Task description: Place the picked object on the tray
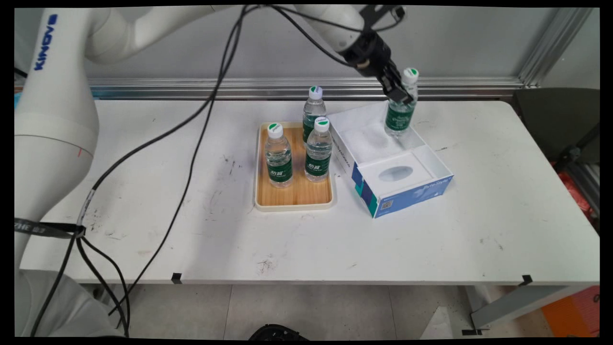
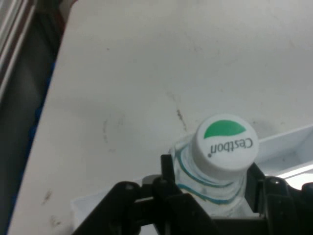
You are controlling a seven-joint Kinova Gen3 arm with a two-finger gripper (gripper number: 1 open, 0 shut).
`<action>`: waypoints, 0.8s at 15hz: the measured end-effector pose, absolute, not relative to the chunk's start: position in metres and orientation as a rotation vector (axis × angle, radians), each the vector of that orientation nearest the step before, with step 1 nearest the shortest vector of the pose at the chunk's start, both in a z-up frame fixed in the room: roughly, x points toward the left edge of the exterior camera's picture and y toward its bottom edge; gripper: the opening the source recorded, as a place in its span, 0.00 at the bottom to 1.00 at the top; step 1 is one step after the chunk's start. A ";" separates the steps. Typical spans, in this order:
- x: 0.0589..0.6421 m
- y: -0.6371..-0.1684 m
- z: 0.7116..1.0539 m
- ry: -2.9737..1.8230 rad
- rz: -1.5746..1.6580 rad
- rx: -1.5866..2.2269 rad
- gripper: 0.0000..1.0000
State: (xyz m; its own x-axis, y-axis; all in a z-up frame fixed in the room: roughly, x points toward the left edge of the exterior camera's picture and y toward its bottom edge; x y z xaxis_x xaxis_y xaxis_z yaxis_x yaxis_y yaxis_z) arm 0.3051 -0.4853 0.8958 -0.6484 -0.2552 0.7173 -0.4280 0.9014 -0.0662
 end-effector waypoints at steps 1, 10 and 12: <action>0.311 -0.485 0.904 -2.309 0.302 0.490 0.00; 0.383 -0.489 0.964 -2.357 0.397 0.558 0.00; 0.398 -0.490 0.972 -2.372 0.419 0.573 0.00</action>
